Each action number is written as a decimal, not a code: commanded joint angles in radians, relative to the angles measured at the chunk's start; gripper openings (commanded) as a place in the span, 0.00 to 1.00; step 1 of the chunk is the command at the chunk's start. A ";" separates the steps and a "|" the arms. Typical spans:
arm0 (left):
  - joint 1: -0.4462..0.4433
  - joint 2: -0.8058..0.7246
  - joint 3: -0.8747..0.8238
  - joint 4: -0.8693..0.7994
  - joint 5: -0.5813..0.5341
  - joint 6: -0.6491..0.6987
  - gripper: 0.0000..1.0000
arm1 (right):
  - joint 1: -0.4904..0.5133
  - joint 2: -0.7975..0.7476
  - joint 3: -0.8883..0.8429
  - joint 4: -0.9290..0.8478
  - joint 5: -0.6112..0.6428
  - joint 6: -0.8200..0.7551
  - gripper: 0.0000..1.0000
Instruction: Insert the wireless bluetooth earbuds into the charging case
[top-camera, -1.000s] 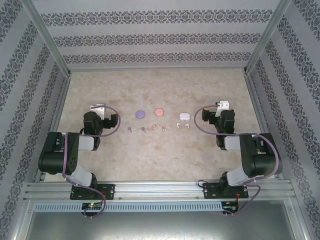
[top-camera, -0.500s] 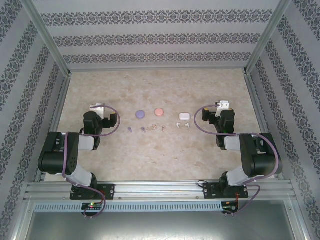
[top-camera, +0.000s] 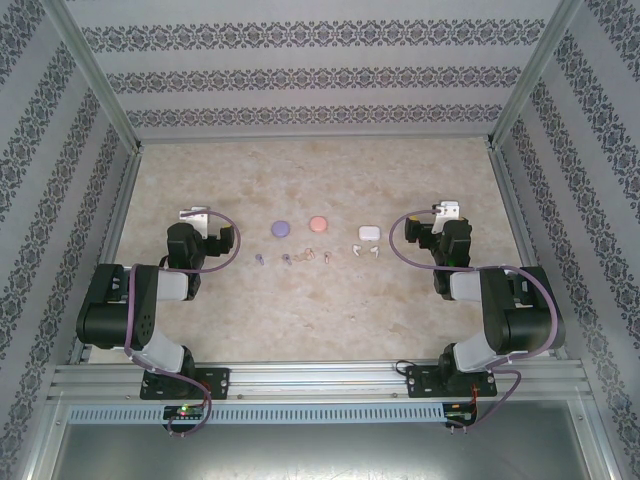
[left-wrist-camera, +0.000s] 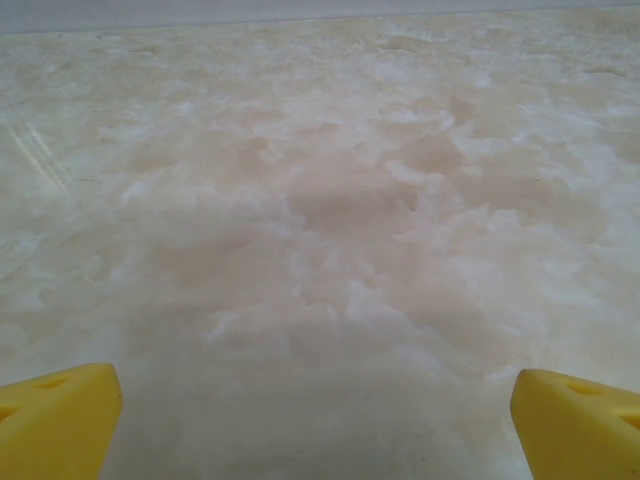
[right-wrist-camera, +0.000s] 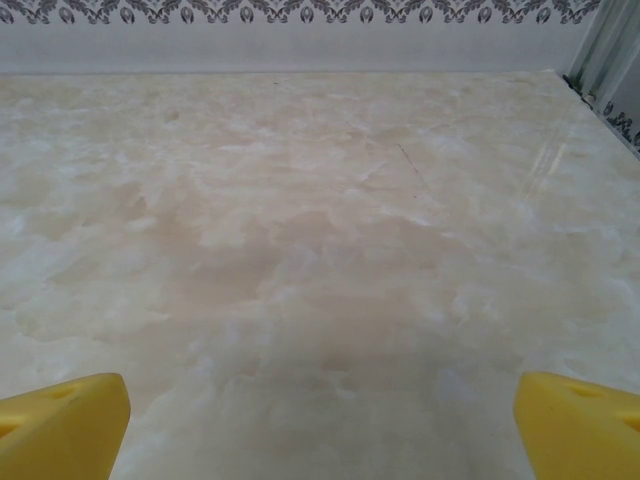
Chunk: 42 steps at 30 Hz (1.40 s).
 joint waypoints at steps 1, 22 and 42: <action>-0.005 0.005 0.024 -0.010 -0.010 -0.018 1.00 | -0.014 -0.002 0.013 0.017 -0.040 0.018 0.98; -0.011 -0.156 0.404 -0.700 -0.100 -0.066 1.00 | -0.024 -0.238 0.446 -0.876 0.102 0.419 0.98; -0.213 -0.215 0.569 -0.965 -0.014 -0.555 1.00 | 0.266 0.027 0.929 -1.479 -0.041 0.421 0.90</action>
